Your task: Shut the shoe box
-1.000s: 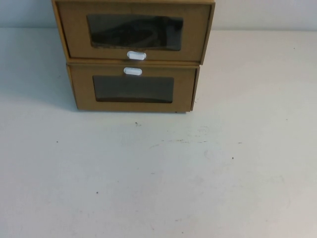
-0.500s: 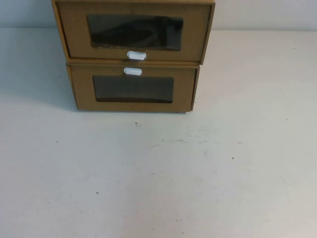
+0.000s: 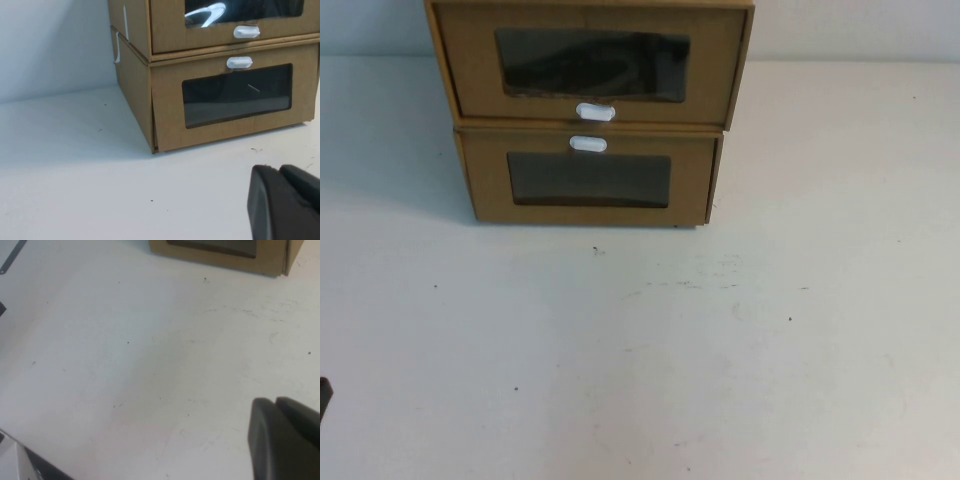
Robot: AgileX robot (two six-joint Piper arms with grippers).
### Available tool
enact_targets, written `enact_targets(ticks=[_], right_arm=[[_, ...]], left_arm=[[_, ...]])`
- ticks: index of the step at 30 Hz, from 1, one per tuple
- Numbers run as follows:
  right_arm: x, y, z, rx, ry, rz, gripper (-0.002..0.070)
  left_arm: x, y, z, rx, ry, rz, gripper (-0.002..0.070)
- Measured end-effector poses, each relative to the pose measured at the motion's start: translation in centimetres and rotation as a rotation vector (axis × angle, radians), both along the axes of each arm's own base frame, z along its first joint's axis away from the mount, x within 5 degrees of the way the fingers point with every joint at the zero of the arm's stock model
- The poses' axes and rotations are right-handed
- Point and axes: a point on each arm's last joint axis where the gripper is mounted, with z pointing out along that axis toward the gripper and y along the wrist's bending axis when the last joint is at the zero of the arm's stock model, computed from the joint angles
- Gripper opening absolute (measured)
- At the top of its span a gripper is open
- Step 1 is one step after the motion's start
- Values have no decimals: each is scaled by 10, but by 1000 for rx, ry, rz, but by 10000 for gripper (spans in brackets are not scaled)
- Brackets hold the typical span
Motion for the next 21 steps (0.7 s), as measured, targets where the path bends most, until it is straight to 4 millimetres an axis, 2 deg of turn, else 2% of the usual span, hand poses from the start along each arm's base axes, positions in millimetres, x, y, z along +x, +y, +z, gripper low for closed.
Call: enact_targets(ticks=[11,14,19,21], right_arm=[[0,-2,-3,-36,15,-10,-11],[5,-4,-7,-79,-33,-39,-11],[33,-3,-31,-130,-231,-186,-11],[45,-7,-53,-127,-279,-267,-11]], left_arm=[[0,0,0,1,3,-2,-5],[0,0,0,1,3,-2,-5],[0,0,0,1,3,-2,-5],[0,0,0,1,3,-2,-5]])
